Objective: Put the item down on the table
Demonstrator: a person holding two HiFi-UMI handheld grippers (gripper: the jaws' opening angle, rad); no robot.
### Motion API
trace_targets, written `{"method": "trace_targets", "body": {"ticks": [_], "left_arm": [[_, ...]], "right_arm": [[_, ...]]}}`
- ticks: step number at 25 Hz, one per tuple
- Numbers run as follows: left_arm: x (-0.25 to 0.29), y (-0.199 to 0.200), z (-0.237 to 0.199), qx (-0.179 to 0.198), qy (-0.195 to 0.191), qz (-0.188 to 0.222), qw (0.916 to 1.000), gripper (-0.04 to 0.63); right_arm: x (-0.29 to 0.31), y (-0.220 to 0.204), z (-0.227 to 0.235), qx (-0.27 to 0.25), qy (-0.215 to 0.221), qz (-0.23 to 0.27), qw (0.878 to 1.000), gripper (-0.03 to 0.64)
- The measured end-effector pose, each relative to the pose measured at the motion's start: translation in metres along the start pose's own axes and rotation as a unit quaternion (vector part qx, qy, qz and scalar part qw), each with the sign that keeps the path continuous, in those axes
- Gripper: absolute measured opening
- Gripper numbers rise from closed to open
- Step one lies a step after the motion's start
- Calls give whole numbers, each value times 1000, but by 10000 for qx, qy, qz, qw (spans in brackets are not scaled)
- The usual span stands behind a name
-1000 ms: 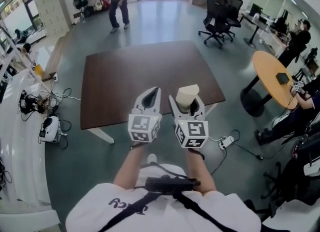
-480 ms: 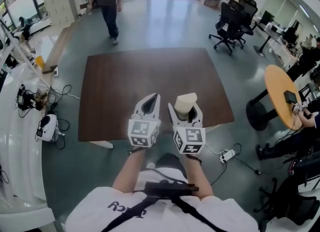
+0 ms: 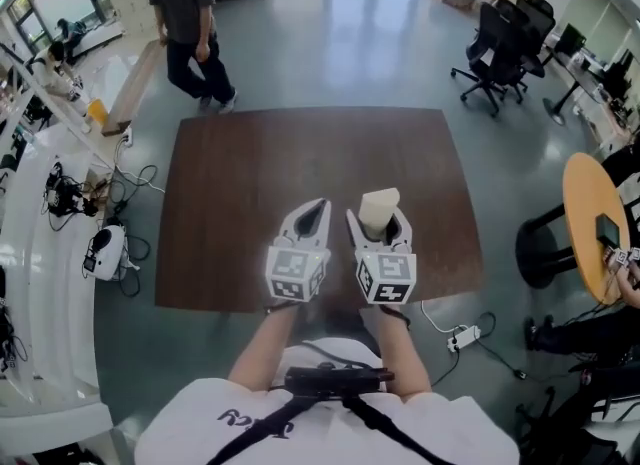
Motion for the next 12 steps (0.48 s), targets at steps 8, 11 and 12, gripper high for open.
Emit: {"method": "trace_targets", "body": {"ticks": [8,11,12], "left_arm": [[88,-28,-57,-247,83,-424,9988,12],[118,-39,-68,-201,-39,-474,9987,12],[126,-42,-69,-175,-120,-481,9986,12]], "right_arm": [[97,-29,47,-408,-87,-573,9975,321],[127,-44,73,-345,-274,-897,9950,321],[134,-52,81,-331,-332,-1057,9933,321]]}}
Point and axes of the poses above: the fingertips, and each gripper's own axes: x forward along the fingers, z to its right, y out of its top, the point moved 8 cm from there along -x, backward along the fingers, and after that the axes turned 11 degrees about -y, right-handed, at the moved point
